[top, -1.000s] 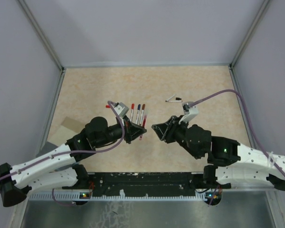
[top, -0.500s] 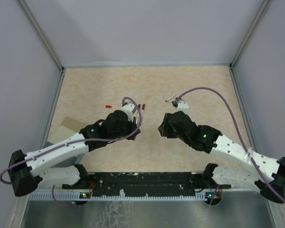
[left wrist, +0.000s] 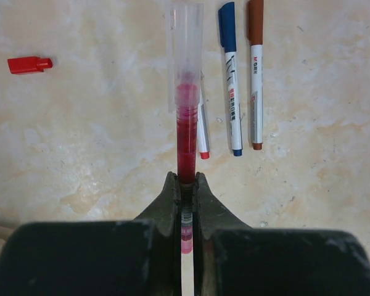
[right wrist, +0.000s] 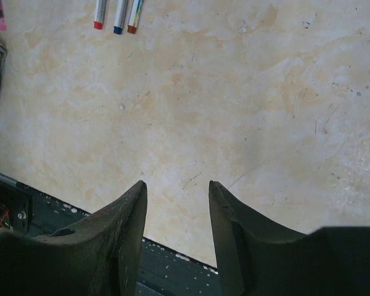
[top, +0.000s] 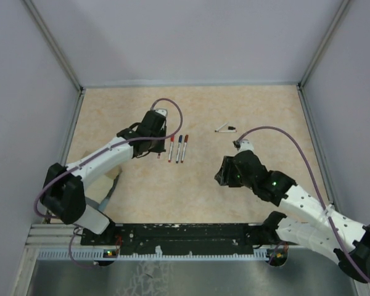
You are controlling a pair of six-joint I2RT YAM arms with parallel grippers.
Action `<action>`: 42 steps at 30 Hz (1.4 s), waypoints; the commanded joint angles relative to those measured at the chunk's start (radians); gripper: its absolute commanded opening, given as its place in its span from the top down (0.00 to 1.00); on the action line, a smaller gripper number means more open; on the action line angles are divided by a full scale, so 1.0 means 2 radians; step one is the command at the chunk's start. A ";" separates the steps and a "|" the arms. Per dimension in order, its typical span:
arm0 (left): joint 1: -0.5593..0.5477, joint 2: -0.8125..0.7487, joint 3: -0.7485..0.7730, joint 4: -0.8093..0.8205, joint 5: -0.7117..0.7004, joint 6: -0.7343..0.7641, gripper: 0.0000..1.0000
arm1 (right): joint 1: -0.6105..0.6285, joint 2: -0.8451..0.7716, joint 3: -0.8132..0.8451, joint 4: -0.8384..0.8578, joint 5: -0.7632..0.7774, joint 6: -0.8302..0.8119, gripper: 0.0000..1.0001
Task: Insert the pens into the pen caps
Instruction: Place the pen at the center of the board.
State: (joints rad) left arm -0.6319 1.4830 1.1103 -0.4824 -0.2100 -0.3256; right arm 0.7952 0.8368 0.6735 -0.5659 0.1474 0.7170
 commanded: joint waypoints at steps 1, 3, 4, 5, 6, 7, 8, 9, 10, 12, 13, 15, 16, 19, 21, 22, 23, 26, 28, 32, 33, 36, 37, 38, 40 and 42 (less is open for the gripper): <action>0.019 0.054 0.037 -0.013 0.016 0.037 1.00 | -0.004 -0.049 -0.012 -0.015 0.003 -0.006 0.55; 0.028 0.082 0.057 -0.024 0.025 0.038 1.00 | -0.003 -0.071 -0.021 -0.021 -0.001 0.000 0.55; 0.032 0.094 0.063 -0.023 0.029 0.039 1.00 | -0.004 -0.084 -0.024 -0.022 -0.006 0.001 0.55; 0.034 0.104 0.068 -0.020 0.031 0.042 1.00 | -0.004 -0.093 -0.028 -0.023 -0.010 0.004 0.55; 0.035 0.116 0.072 -0.018 0.031 0.045 1.00 | -0.003 -0.100 -0.031 -0.025 -0.014 0.005 0.55; 0.036 0.130 0.077 -0.017 0.028 0.046 1.00 | -0.003 -0.107 -0.033 -0.027 -0.016 0.007 0.55; 0.038 0.141 0.084 -0.017 0.026 0.046 1.00 | -0.004 -0.112 -0.034 -0.032 -0.018 0.008 0.55; 0.040 0.151 0.089 -0.018 0.027 0.046 1.00 | -0.004 -0.115 -0.035 -0.035 -0.019 0.008 0.55; 0.041 0.160 0.093 -0.019 0.028 0.047 1.00 | -0.004 -0.116 -0.034 -0.039 -0.019 0.008 0.55; 0.044 0.175 0.098 -0.018 0.028 0.046 1.00 | -0.004 -0.118 -0.034 -0.042 -0.020 0.007 0.55; 0.045 0.181 0.099 -0.017 0.028 0.046 1.00 | -0.004 -0.119 -0.035 -0.043 -0.021 0.007 0.55; 0.047 0.192 0.102 -0.017 0.025 0.044 0.98 | -0.004 -0.119 -0.036 -0.042 -0.024 0.007 0.55; 0.048 0.197 0.104 -0.018 0.025 0.044 0.97 | -0.004 -0.118 -0.037 -0.041 -0.026 0.007 0.55; 0.050 0.210 0.106 -0.021 0.019 0.041 0.93 | -0.004 -0.117 -0.040 -0.035 -0.030 0.008 0.55; 0.053 0.216 0.104 -0.020 0.018 0.040 0.91 | -0.004 -0.117 -0.042 -0.032 -0.033 0.008 0.55; 0.054 0.219 0.103 -0.018 0.018 0.039 0.90 | -0.004 -0.116 -0.043 -0.031 -0.034 0.008 0.55; 0.055 0.221 0.103 -0.018 0.018 0.038 0.88 | -0.003 -0.115 -0.044 -0.030 -0.036 0.008 0.55; 0.056 0.225 0.103 -0.018 0.019 0.036 0.80 | -0.004 -0.114 -0.044 -0.031 -0.035 0.008 0.55; 0.057 0.223 0.101 -0.020 0.019 0.034 0.76 | -0.004 -0.115 -0.044 -0.032 -0.034 0.008 0.55; 0.058 0.214 0.102 -0.023 0.021 0.035 0.69 | -0.004 -0.115 -0.045 -0.031 -0.035 0.009 0.55; 0.059 0.212 0.102 -0.024 0.022 0.035 0.68 | -0.004 -0.114 -0.045 -0.030 -0.036 0.009 0.55; 0.062 0.198 0.104 -0.029 0.022 0.037 0.67 | -0.004 -0.113 -0.045 -0.029 -0.038 0.009 0.55; 0.065 0.192 0.105 -0.031 0.021 0.038 0.67 | -0.004 -0.113 -0.045 -0.030 -0.038 0.009 0.55; 0.067 0.186 0.107 -0.032 0.021 0.040 0.67 | -0.004 -0.113 -0.044 -0.030 -0.038 0.009 0.55; 0.073 0.175 0.114 -0.039 0.021 0.043 0.66 | -0.003 -0.113 -0.045 -0.030 -0.037 0.007 0.55; 0.078 0.163 0.120 -0.046 0.022 0.045 0.66 | -0.004 -0.111 -0.044 -0.031 -0.029 0.005 0.55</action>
State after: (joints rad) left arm -0.5011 1.8885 1.2968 -0.5411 -0.1677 -0.2520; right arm 0.7952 0.6113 0.5823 -0.6544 0.0845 0.7364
